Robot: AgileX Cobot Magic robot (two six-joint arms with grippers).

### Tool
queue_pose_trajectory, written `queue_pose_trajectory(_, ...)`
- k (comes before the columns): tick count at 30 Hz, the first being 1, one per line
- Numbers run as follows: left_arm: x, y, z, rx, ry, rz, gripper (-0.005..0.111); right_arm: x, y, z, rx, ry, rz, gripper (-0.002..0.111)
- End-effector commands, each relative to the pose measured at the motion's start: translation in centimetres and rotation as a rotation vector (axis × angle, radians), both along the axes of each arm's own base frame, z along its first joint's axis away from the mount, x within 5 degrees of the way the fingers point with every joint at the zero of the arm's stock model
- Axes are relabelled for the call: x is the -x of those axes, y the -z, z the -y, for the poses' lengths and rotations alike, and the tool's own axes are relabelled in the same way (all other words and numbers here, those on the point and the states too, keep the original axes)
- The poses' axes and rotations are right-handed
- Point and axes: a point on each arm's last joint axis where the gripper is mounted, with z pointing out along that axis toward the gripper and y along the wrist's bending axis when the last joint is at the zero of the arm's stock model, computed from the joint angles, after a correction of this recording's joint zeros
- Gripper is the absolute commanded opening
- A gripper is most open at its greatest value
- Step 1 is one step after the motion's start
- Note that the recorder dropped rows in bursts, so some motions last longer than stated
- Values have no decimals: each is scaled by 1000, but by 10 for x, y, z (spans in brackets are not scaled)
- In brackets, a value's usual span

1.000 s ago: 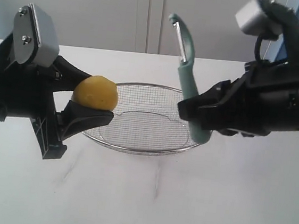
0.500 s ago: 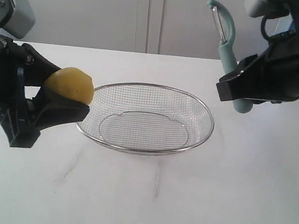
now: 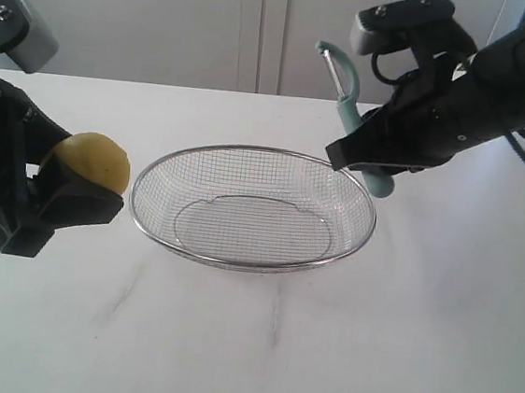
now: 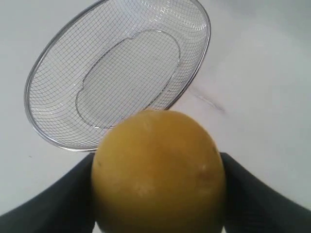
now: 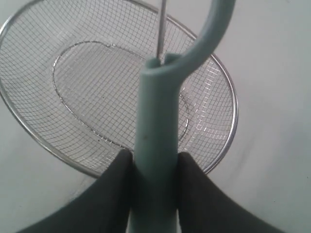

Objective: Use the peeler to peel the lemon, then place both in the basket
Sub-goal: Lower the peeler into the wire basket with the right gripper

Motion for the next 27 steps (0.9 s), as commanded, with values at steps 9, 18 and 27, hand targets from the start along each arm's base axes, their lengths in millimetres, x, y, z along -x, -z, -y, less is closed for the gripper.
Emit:
queue_pose_trajectory(9,-6,3,4,4,-10,-11,0,-62,67,-21,71,-26,31,0)
queue_pose_trajectory(18,-7,5,5,5,-11,-23,0,-70,106,-47,209,-254,7,0)
queue_pose_trajectory(27,-7,5,5,8,-12,-25,0,-76,132,-50,248,-293,-9,0)
